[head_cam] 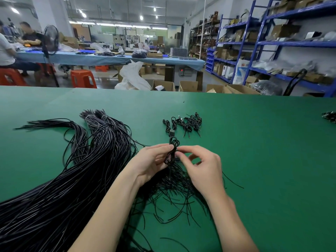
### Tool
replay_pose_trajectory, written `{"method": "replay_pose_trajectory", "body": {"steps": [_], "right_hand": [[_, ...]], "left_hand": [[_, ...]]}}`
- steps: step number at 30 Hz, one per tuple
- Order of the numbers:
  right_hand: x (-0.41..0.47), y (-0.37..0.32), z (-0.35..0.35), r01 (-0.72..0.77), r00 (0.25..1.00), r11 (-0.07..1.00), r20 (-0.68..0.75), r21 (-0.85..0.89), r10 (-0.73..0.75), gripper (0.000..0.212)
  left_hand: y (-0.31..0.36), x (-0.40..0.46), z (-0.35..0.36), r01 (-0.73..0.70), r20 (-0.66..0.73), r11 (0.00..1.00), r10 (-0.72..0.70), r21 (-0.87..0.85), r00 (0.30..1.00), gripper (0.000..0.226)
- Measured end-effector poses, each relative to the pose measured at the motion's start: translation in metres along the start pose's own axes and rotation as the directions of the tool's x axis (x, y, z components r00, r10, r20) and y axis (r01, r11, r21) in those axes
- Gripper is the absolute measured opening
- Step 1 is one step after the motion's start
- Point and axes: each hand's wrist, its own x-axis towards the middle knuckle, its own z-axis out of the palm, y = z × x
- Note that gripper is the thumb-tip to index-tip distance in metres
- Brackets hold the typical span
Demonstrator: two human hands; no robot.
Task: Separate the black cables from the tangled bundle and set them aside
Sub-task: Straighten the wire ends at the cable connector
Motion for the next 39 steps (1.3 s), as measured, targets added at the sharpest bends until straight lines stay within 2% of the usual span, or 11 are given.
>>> {"method": "replay_pose_trajectory", "body": {"steps": [5,8,15,18,20,22,24,26,29,34,39], "right_hand": [[-0.002,0.008,-0.003,0.123,0.989,0.992,-0.087,0.001,-0.122,0.011],[-0.003,0.007,0.001,0.120,0.987,0.992,-0.114,0.027,-0.116,0.010],[-0.002,-0.007,0.009,-0.270,0.958,0.928,-0.025,0.259,0.285,0.022],[0.005,-0.016,0.009,-0.640,0.705,0.357,0.336,0.681,0.624,0.023],[0.007,-0.019,0.009,-0.700,0.486,-0.181,0.646,0.691,0.588,0.019],[0.004,-0.020,0.010,-0.674,0.415,-0.386,0.755,0.630,0.508,0.017],[0.002,-0.020,0.012,-0.746,0.459,-0.184,0.694,0.640,0.555,0.019],[0.003,-0.016,0.010,-0.747,0.633,0.329,0.466,0.578,0.619,0.013],[0.003,-0.006,0.004,-0.412,0.907,0.868,0.213,0.278,0.363,0.012],[0.003,-0.005,-0.007,-0.105,0.986,0.993,0.137,0.049,0.097,0.008],[0.005,-0.007,-0.010,-0.131,0.990,0.986,0.070,0.107,0.124,0.007]], "left_hand": [[0.001,-0.002,-0.002,0.092,0.070,0.996,-0.091,-0.012,0.993,0.010],[0.001,-0.002,-0.002,0.054,0.097,0.995,-0.062,0.082,0.993,0.027],[-0.006,-0.001,-0.004,-0.192,0.118,0.972,0.177,0.133,0.977,0.033],[-0.009,0.000,-0.002,-0.426,0.111,0.851,0.413,0.307,0.904,0.029],[-0.012,0.001,-0.002,-0.518,0.159,0.784,0.495,0.343,0.854,0.022],[-0.014,0.002,-0.003,-0.513,0.144,0.774,0.498,0.372,0.855,0.019],[-0.013,0.001,-0.004,-0.407,0.068,0.862,0.407,0.302,0.911,0.021],[-0.011,0.000,-0.006,-0.233,0.035,0.964,0.231,0.125,0.972,0.028],[-0.009,0.001,-0.009,-0.069,0.042,0.998,0.070,-0.013,0.997,0.020],[-0.009,0.001,-0.009,0.071,0.023,0.993,-0.069,-0.099,0.997,0.006],[-0.011,0.002,-0.010,0.004,0.107,0.998,0.003,-0.066,0.994,0.023]]}}
